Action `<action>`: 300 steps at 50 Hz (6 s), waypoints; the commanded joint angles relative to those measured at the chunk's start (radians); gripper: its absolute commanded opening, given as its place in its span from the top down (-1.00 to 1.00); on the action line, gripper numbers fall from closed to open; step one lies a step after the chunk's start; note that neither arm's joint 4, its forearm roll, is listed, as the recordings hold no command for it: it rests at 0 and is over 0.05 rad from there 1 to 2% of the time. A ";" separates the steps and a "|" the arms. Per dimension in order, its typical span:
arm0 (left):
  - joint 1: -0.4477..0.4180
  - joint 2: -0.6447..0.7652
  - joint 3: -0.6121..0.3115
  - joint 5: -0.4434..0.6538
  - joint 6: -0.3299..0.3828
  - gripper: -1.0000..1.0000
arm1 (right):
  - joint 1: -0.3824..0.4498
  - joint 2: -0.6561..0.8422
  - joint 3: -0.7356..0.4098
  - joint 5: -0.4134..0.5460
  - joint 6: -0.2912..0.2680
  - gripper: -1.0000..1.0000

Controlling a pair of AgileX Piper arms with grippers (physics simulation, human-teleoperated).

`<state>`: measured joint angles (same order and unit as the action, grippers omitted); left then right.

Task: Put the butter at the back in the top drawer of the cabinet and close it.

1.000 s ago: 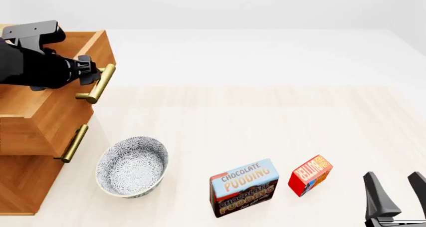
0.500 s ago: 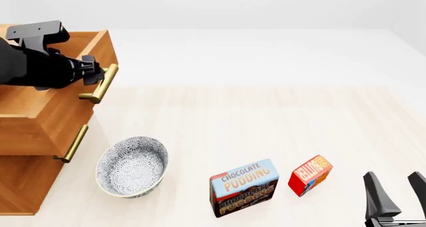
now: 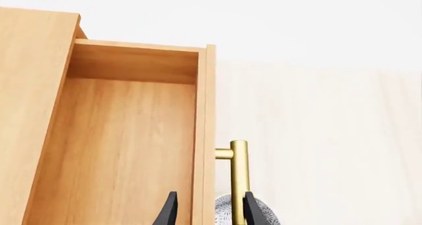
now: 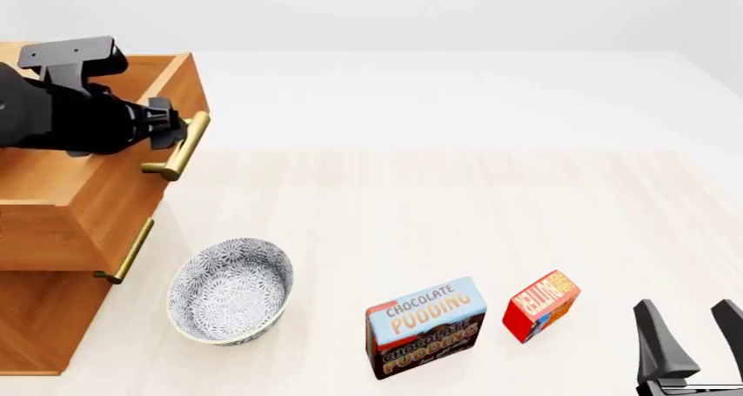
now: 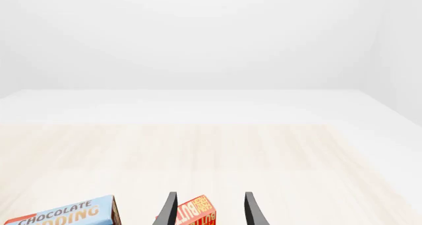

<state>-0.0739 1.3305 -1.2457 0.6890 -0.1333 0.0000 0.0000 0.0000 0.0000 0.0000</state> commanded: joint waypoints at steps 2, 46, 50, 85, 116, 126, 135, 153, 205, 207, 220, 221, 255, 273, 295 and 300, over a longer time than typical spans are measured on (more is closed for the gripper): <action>-0.016 0.020 0.000 0.011 0.010 -1.00 | 0.000 0.000 0.000 0.000 0.000 -1.00; -0.074 0.077 0.006 -0.037 0.020 -1.00 | 0.000 0.000 0.000 0.000 0.000 -1.00; -0.077 0.084 0.011 -0.044 0.020 -1.00 | 0.000 0.000 0.000 0.000 0.000 -1.00; -0.095 0.122 0.016 -0.068 0.015 -1.00 | 0.000 0.000 0.000 0.000 0.000 -1.00; -0.127 0.159 0.013 -0.088 0.008 -1.00 | 0.000 0.000 0.000 0.000 0.000 -1.00; -0.152 0.178 -0.002 -0.091 0.006 -1.00 | 0.000 0.000 0.000 0.000 0.000 -1.00; -0.180 0.202 -0.018 -0.095 0.002 -1.00 | 0.000 0.000 0.000 0.000 0.000 -1.00; -0.228 0.229 -0.041 -0.098 0.001 -1.00 | 0.000 0.000 0.000 0.000 0.000 -1.00; -0.254 0.084 -0.128 0.035 0.059 -1.00 | 0.000 0.000 0.000 0.000 0.000 -1.00; -0.253 0.071 -0.133 0.046 0.061 -1.00 | 0.000 0.000 0.000 0.000 0.000 -1.00; -0.266 0.030 -0.157 0.089 0.049 -1.00 | 0.000 0.000 0.000 0.000 0.000 -1.00; -0.265 0.025 -0.157 0.092 0.048 -1.00 | 0.000 0.000 0.000 0.000 0.000 -1.00; -0.349 -0.053 -0.306 0.204 0.127 -1.00 | 0.000 0.000 0.000 0.000 0.000 -1.00; -0.415 0.011 -0.323 0.169 0.162 -1.00 | 0.000 0.000 0.000 0.000 0.000 -1.00; -0.546 0.162 -0.346 0.098 0.158 -1.00 | 0.000 0.000 0.000 0.000 0.000 -1.00; -0.575 0.199 -0.354 0.085 0.158 -1.00 | 0.000 0.000 0.000 0.000 0.000 -1.00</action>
<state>-0.5872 1.4551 -1.5868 0.8042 0.0246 0.0000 0.0000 0.0000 0.0000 0.0000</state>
